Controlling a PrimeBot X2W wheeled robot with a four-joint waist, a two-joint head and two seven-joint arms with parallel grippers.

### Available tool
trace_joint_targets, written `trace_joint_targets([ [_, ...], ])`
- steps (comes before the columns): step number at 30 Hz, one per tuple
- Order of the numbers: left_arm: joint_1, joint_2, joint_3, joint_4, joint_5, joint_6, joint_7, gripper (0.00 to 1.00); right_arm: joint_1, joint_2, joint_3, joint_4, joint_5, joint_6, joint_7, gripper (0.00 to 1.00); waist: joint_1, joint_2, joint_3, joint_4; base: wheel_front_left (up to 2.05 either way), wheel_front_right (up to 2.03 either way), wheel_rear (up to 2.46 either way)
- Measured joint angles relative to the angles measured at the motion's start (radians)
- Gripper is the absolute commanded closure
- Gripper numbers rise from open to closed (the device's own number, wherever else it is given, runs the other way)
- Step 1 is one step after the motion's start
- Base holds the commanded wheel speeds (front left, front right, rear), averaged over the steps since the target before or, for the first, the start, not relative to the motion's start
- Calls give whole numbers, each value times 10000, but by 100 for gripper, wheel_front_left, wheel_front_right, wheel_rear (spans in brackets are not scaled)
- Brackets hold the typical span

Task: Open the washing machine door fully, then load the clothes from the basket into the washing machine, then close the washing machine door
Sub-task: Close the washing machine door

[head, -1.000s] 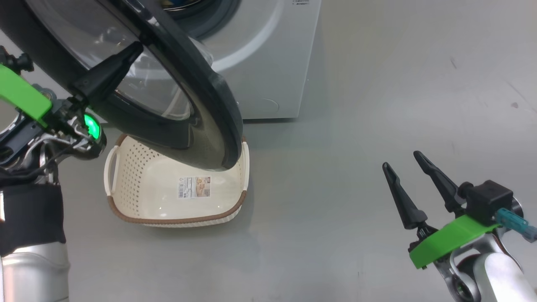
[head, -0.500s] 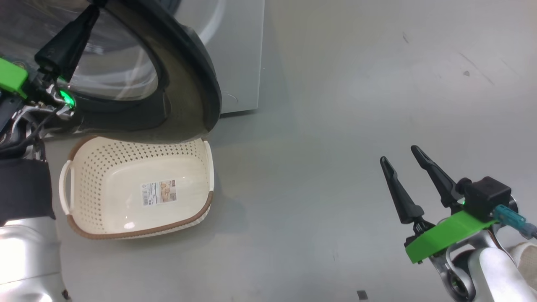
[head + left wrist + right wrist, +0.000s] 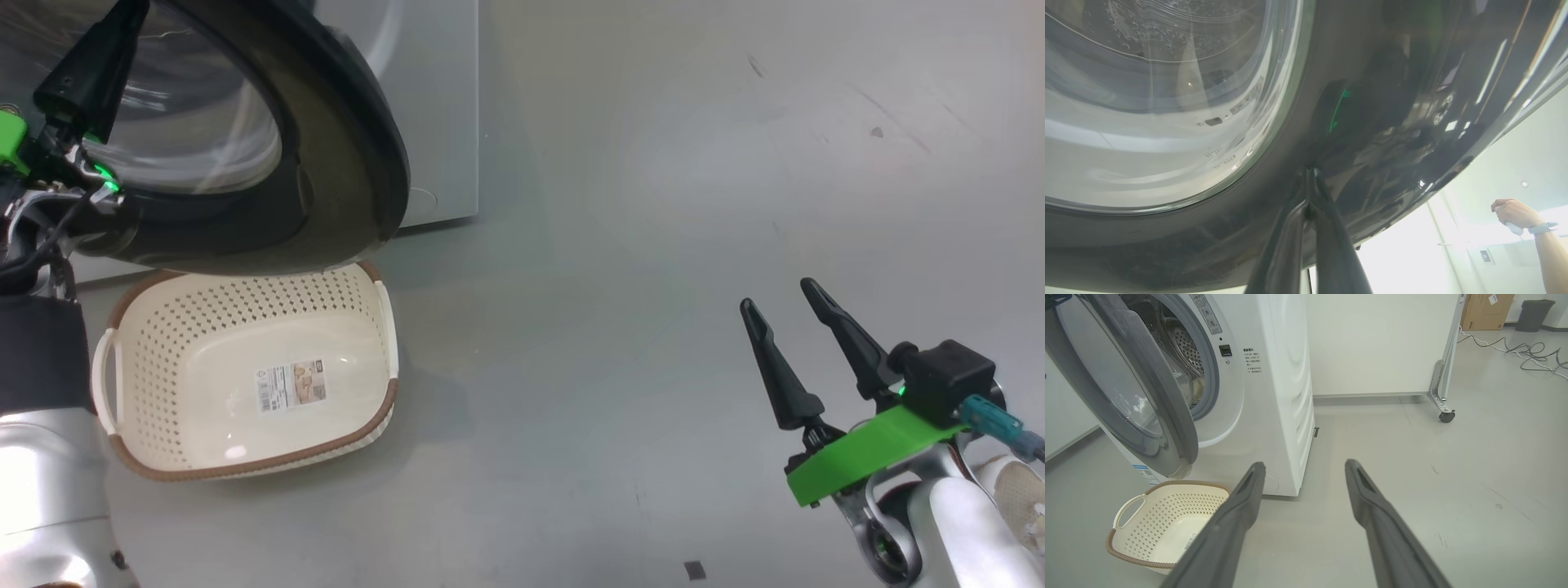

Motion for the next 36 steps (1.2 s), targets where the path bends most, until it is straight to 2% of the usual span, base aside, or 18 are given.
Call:
trace_joint_targets([
  [7,256,-13,-123,-282,-236,-8,15,100,5,-23,-67,10,-19,0,6,0,-1,0,-198,300,0,0,0],
  [13,1078,-61,-640,-1024,-182,-8,215,100,55,-109,-190,-33,-23,0,63,0,-1,0,-381,677,0,0,0],
  [14,1194,-67,-734,-1152,-138,-8,211,94,55,-121,-196,-50,-42,0,63,0,-1,0,-411,747,0,0,0],
  [15,1309,-36,-913,-1294,-12,-8,209,66,55,-134,-198,-56,-96,0,69,0,-1,0,-444,815,0,0,0],
  [17,1557,-8,-1218,-1599,483,-8,-27,0,57,-165,-211,-75,-102,0,96,0,-1,0,-511,942,0,0,0],
  [22,2152,178,-1847,-1923,1766,-8,-865,0,73,-238,-380,-142,-146,0,182,0,-2,0,-731,1232,0,0,0],
  [26,2619,723,-2554,-2197,3914,4,-2075,0,81,-242,-454,-240,-192,0,219,0,-2,0,-929,1437,0,0,0],
  [28,2749,765,-2591,-2272,4305,38,-2424,0,82,-242,-466,-257,-194,0,272,0,-1,0,-978,1474,0,0,0],
  [36,3939,1110,-3152,-2966,7655,1511,-5081,0,249,-280,-694,-401,-293,0,290,0,-1,0,-1332,1705,0,0,0],
])
